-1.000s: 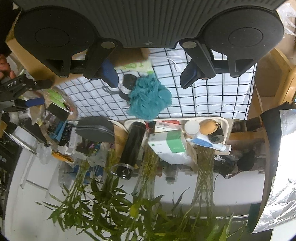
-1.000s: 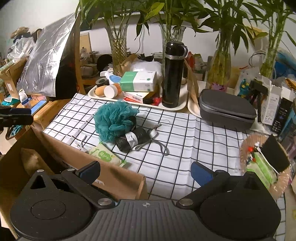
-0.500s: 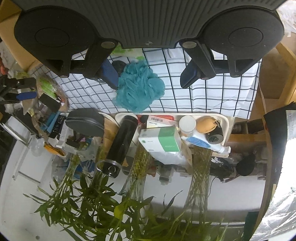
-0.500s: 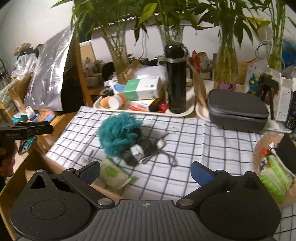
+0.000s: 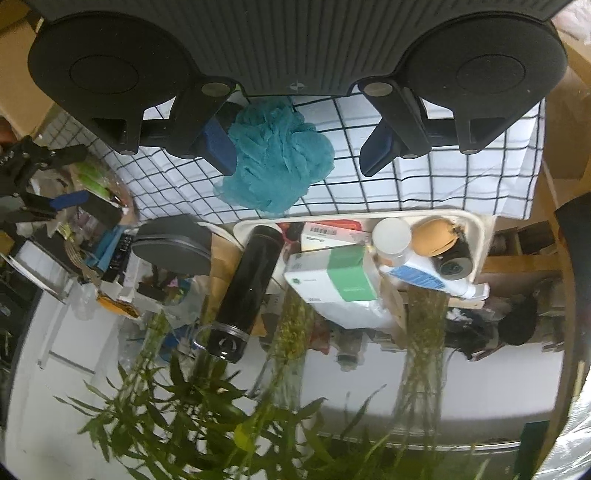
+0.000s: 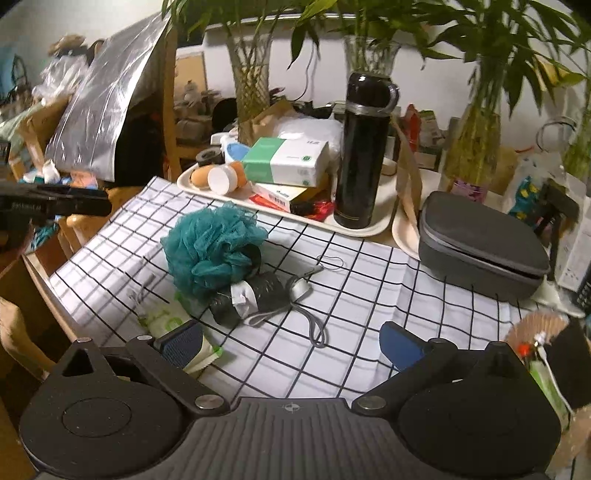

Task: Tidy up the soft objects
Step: 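Move both tools back toward the teal bath puff and black bag roll, then grasp the black bag roll with the right tool while the left tool grasps the teal puff, then carry the puff and bag roll over the box and release both inside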

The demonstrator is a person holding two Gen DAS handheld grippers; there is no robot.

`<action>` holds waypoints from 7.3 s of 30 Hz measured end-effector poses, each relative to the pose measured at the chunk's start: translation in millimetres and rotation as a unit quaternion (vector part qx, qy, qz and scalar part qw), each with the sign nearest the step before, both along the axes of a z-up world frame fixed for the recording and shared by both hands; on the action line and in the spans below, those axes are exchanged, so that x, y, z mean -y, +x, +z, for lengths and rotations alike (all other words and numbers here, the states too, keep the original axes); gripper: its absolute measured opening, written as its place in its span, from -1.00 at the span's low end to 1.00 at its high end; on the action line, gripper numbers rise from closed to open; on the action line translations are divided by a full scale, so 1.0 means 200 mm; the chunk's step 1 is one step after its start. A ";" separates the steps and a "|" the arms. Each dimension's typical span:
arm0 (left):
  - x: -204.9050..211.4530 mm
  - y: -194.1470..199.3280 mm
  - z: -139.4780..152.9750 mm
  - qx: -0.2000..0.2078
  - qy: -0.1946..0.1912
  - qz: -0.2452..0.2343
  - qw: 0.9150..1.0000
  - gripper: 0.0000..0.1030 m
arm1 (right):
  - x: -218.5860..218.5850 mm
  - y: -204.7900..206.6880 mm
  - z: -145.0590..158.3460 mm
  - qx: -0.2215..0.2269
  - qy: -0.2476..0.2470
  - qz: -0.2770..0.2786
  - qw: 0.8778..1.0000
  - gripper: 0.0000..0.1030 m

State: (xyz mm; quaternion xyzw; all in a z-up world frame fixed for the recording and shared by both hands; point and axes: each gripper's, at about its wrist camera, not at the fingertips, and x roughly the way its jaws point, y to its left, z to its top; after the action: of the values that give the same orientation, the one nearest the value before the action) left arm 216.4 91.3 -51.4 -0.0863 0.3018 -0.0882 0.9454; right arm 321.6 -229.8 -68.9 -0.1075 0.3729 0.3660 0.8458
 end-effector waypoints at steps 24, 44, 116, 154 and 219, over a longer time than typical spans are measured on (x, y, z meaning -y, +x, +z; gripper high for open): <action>-0.08 0.09 -0.09 -0.057 -0.015 0.037 0.998 0.42 | -0.34 0.33 -0.35 -0.035 -0.012 0.148 0.988 0.98; -0.07 0.13 -0.12 -0.076 -0.015 0.038 0.996 0.42 | -0.61 0.39 -0.53 -0.042 -0.030 0.185 0.981 0.81; 0.13 0.38 -0.20 -0.063 -0.002 -0.062 0.996 -0.65 | 0.02 0.13 -0.03 0.039 -0.007 0.020 0.999 0.58; 0.13 -0.34 0.43 0.076 -0.011 -0.018 0.997 -0.65 | 0.12 -0.45 0.25 0.078 0.075 0.054 0.993 0.58; 0.42 -0.92 0.30 -0.074 0.075 0.008 0.994 -0.05 | 0.07 -0.79 0.24 0.016 0.044 0.182 0.982 0.67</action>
State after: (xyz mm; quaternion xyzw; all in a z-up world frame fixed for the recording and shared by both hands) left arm 31.7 7.4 7.7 -0.0236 0.3755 -0.0510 0.9251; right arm 162.7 -243.9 -20.5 -0.1422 0.3169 0.5283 0.7747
